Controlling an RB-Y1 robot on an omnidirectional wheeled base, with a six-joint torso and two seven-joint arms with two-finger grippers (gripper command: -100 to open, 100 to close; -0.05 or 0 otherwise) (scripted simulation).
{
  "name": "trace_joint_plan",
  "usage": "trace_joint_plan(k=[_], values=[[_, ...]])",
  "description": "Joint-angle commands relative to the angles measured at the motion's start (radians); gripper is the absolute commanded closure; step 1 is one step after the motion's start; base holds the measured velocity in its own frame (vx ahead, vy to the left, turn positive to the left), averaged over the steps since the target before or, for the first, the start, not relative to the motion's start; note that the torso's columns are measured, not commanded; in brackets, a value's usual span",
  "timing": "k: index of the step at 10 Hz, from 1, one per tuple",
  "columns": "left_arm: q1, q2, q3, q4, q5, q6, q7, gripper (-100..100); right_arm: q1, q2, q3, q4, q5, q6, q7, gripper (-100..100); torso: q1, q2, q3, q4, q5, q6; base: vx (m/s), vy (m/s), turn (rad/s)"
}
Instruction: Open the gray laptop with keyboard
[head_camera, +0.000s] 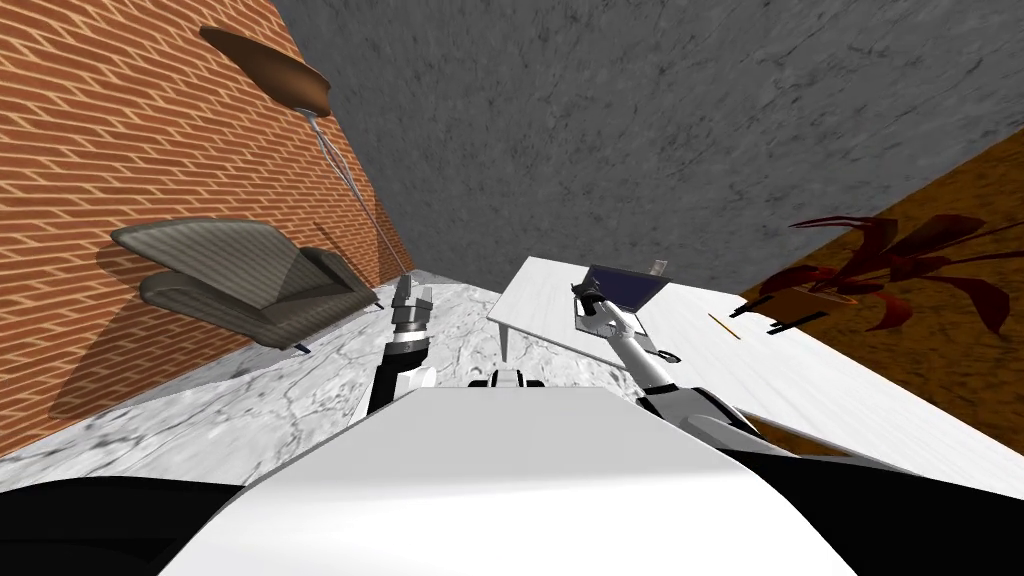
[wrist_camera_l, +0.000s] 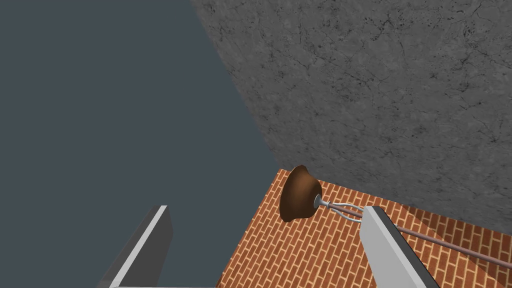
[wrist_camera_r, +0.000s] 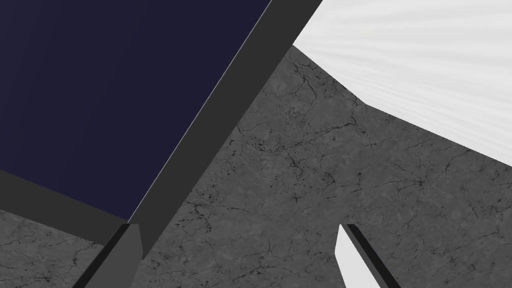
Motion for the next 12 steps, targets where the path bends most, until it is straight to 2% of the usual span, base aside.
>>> trace_joint_plan(k=[1, 7, 8, 12], values=[[0.000, 0.000, 0.000, 0.000, 0.000, 0.000, 0.000, 0, -0.044, -0.038, 0.006, 0.044, 0.025, 0.056, 0.072, -100, 0.000, 0.000, 0.000, 0.000, 0.000, -0.001, 0.002, -0.006, 0.153], [0.000, 0.000, 0.000, 0.000, 0.000, 0.000, 0.000, 0, -0.126, -0.138, 0.015, 0.133, 0.069, 0.146, 0.194, -100, 0.000, 0.000, 0.000, 0.000, 0.000, 0.000, 0.003, -0.005, 0.111], [0.000, 0.000, 0.000, 0.000, 0.000, 0.000, 0.000, 0, -0.124, -0.127, 0.017, 0.126, 0.062, 0.140, 0.184, -100, 0.000, 0.000, 0.000, 0.000, 0.000, -0.001, 0.000, -0.003, 0.019], [0.001, 0.000, 0.000, 0.000, 0.000, 0.000, 0.000, 0, -0.085, -0.186, 0.025, 0.084, -0.007, 0.066, 0.197, -100, 0.003, -0.007, -0.004, -0.002, 0.001, -0.001, 0.152, 0.072, -0.211]])
